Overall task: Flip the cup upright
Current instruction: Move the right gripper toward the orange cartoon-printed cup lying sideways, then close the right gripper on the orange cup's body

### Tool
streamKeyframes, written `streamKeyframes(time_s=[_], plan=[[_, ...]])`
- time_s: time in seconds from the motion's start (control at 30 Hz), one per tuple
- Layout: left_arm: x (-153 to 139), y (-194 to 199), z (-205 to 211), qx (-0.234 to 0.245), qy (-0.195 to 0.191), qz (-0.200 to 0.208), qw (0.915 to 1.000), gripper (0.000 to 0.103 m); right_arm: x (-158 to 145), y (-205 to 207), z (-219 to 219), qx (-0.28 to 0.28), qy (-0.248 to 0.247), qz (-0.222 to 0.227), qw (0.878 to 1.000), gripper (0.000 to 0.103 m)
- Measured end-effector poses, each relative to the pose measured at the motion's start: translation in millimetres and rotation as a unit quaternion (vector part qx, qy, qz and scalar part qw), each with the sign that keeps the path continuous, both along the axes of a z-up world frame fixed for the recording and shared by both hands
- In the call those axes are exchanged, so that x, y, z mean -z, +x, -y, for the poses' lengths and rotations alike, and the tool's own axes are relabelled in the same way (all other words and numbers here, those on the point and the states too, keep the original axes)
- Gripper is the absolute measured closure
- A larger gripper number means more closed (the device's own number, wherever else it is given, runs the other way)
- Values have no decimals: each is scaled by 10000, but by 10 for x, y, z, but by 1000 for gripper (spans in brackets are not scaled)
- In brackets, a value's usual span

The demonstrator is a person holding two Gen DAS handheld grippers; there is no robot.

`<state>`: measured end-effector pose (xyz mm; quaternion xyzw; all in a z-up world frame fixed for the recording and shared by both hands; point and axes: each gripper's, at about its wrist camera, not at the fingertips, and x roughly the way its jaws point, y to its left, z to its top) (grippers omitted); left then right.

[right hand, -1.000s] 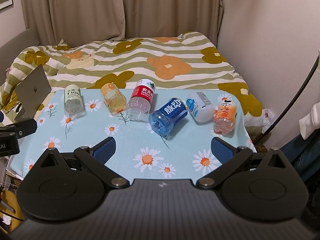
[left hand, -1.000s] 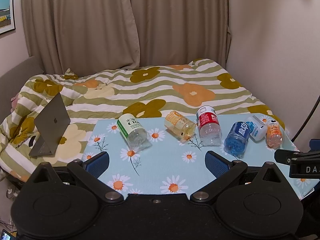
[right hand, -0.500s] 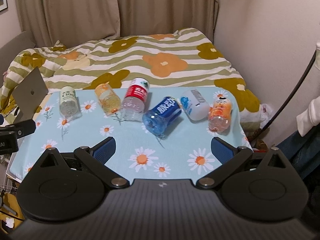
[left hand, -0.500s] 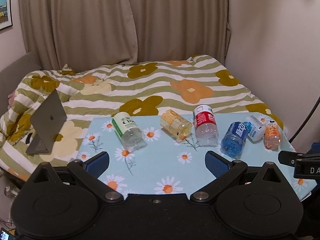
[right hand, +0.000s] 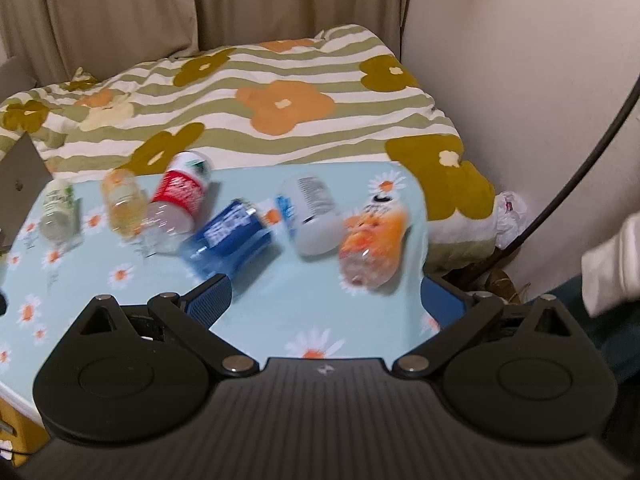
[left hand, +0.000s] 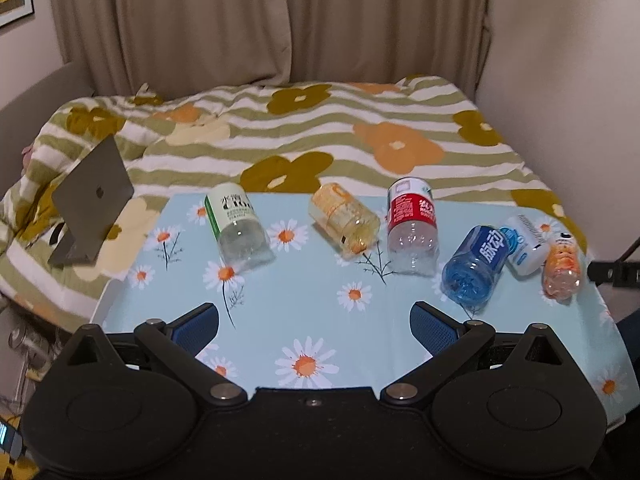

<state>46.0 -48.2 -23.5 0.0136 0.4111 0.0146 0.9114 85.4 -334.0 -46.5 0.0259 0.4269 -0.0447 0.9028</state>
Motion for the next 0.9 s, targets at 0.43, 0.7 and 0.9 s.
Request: streamKeyframes(time_s=[0.43, 0.7, 0.9], plan=[[382, 325, 184, -467, 202, -605, 9969, 0, 710, 844, 453, -53, 138, -593, 9981, 0], [544, 423, 227, -556, 270, -835, 9946, 0, 1003, 998, 387, -354, -204, -775, 9962, 5], [639, 477, 245, -576, 259, -963, 9934, 0, 1093, 1041, 396, -395, -223, -809, 9957, 16]])
